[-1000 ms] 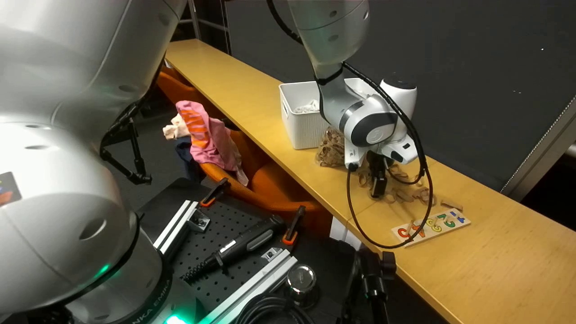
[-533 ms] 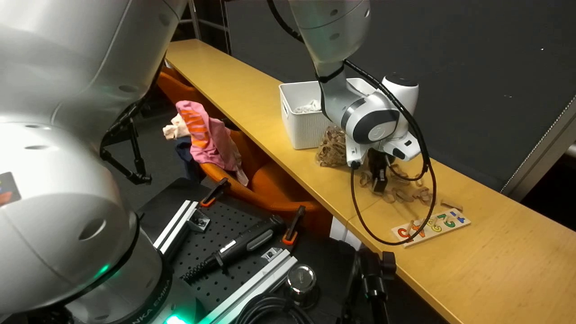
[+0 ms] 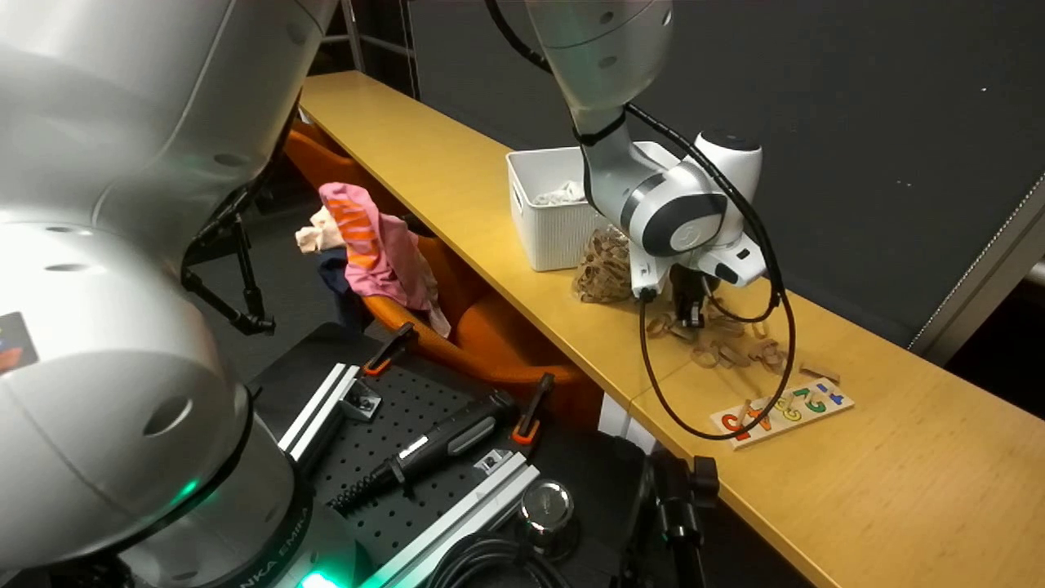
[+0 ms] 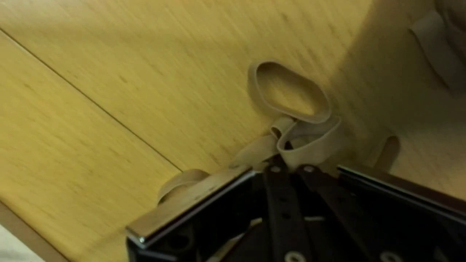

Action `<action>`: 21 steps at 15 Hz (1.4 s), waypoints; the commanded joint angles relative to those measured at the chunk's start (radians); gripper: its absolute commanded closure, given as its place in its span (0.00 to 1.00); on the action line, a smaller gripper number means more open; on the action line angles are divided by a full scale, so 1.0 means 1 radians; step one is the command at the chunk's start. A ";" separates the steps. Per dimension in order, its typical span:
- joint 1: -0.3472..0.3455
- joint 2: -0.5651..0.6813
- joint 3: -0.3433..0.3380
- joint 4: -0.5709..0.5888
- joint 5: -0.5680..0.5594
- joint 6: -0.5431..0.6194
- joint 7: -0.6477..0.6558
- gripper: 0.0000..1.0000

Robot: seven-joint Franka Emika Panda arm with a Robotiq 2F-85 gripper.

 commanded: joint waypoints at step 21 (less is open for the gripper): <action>0.364 -0.562 -0.299 -0.495 -0.115 0.371 0.139 0.99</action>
